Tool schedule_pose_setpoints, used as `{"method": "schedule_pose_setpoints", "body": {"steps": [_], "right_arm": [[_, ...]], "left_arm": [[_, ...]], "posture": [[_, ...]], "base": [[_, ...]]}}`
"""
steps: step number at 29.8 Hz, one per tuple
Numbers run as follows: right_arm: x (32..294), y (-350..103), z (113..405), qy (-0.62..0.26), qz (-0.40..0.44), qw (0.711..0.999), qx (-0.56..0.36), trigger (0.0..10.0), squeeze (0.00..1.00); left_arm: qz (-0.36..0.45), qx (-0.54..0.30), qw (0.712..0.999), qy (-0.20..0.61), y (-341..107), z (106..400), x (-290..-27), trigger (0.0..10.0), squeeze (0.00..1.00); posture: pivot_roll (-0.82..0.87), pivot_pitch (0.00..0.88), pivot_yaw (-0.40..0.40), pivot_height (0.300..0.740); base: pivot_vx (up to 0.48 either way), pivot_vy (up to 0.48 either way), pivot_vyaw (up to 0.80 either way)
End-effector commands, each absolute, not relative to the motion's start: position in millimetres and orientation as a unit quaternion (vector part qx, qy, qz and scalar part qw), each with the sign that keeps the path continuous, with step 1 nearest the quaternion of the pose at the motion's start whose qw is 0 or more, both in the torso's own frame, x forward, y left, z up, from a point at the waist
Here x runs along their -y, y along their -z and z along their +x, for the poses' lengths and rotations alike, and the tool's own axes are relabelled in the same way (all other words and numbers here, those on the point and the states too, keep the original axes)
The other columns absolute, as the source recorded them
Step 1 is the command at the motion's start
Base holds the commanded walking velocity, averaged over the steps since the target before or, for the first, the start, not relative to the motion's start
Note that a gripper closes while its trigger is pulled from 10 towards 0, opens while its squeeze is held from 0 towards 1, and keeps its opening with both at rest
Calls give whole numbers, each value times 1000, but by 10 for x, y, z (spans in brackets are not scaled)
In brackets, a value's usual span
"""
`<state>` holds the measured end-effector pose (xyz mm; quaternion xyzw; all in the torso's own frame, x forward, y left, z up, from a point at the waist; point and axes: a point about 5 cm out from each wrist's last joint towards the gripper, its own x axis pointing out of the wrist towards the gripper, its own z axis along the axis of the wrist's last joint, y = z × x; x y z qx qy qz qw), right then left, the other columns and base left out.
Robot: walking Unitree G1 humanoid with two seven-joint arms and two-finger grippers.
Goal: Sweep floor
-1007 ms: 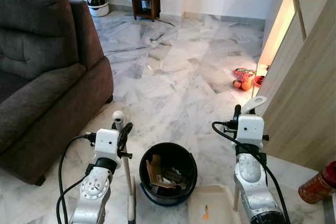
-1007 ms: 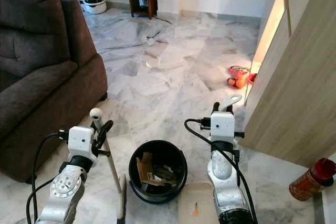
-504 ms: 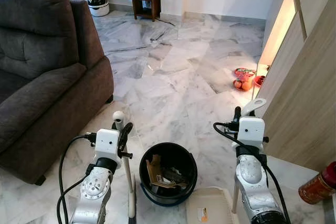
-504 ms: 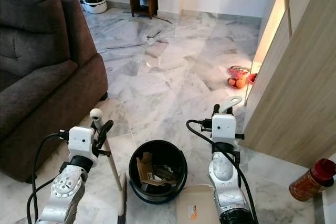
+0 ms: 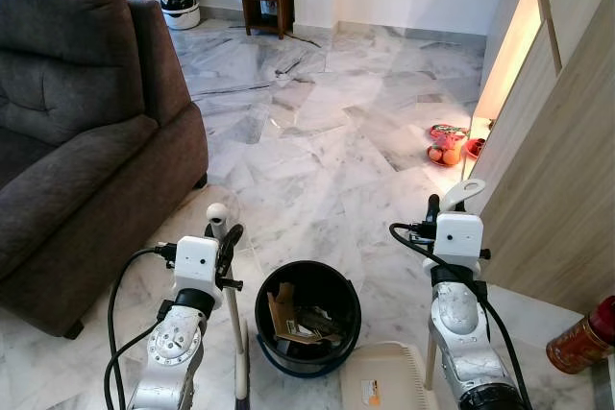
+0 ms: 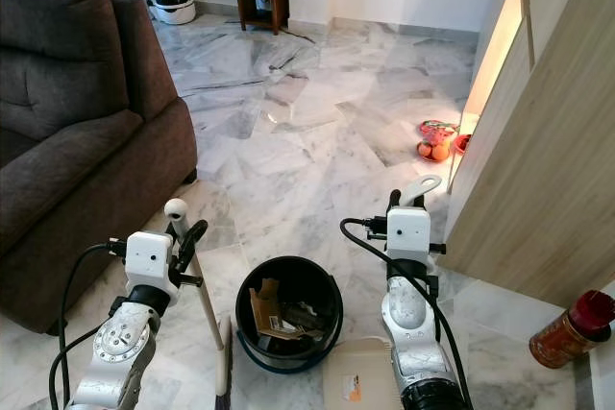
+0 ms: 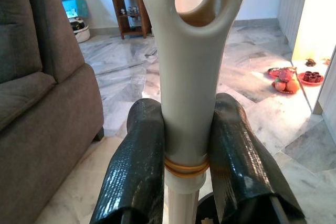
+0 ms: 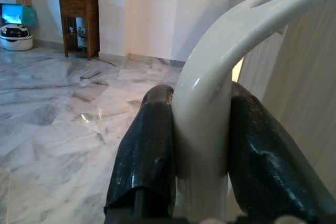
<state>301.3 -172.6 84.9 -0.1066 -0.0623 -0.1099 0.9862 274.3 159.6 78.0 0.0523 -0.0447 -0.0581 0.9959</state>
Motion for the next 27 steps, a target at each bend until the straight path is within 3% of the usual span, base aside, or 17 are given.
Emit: {"method": "schedule_pose_setpoints", "body": {"steps": [1, 16, 27], "right_arm": [[1699, -934, 3057, 109, -94, 986, 85, 10000, 0], [1688, -916, 3056, 108, -93, 986, 83, 10000, 0], [1670, -918, 3066, 105, -93, 987, 84, 10000, 0]], "left_arm": [[55, 62, 995, 53, -858, 2760, -1617, 10000, 0], [56, 62, 995, 53, -859, 2755, -1615, 10000, 0], [56, 62, 995, 53, -859, 2762, -1621, 10000, 0]], "posture": [[110, 14, 40, 740], [111, 18, 41, 740], [111, 25, 44, 740]], "base": [[0, 0, 0], [0, 0, 0], [-277, 0, 0]]}}
